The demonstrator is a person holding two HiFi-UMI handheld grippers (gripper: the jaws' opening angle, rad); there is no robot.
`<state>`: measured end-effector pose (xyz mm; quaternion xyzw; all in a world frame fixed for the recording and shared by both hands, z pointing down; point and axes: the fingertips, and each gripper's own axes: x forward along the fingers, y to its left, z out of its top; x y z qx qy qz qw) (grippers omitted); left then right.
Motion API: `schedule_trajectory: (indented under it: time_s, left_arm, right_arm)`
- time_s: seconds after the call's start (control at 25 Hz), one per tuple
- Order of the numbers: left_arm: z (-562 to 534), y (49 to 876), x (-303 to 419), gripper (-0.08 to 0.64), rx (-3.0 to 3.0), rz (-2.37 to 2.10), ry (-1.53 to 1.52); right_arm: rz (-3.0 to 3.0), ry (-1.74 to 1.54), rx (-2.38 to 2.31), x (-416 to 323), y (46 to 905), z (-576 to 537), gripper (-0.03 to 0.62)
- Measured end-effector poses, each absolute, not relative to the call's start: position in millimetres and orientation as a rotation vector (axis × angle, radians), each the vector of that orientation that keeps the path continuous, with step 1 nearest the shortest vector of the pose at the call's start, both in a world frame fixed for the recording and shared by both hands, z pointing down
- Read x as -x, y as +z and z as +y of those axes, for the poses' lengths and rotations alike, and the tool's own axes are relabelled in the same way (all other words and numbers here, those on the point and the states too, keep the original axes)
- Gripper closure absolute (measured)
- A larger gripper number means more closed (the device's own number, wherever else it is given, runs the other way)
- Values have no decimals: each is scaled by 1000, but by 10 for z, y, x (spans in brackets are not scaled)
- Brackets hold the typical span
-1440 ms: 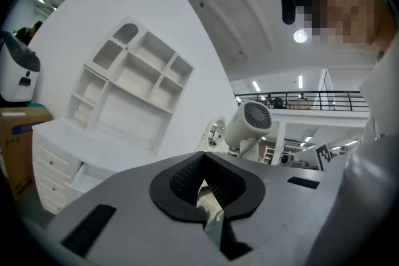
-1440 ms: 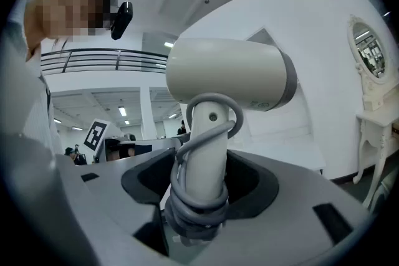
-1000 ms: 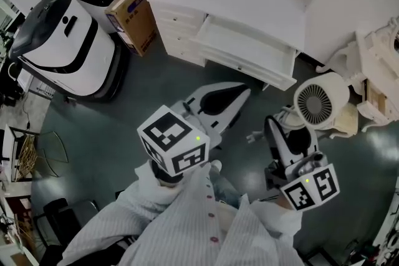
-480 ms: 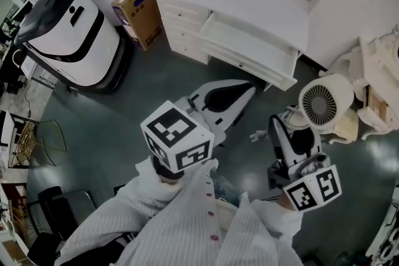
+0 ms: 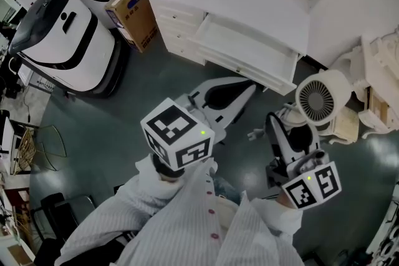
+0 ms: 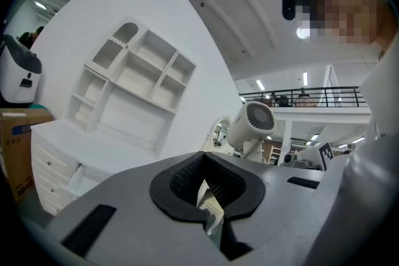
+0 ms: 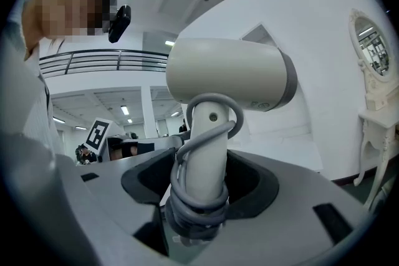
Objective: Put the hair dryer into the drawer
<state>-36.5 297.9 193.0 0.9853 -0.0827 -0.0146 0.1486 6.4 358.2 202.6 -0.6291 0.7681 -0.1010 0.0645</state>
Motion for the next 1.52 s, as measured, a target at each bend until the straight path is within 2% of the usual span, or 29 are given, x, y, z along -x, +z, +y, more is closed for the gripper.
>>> schedule_trajectory:
  time_s: [0.8,1.52]
  left_arm:
    - [933,1917,-150,551,-2831,-147,-23]
    - [-43,2214,-494,551,-2764,-184,34]
  right_arm:
    - [2252,-298,2015,-586,1960,1629,359]
    - [2263,-428,2082,-1048,2239,769,359]
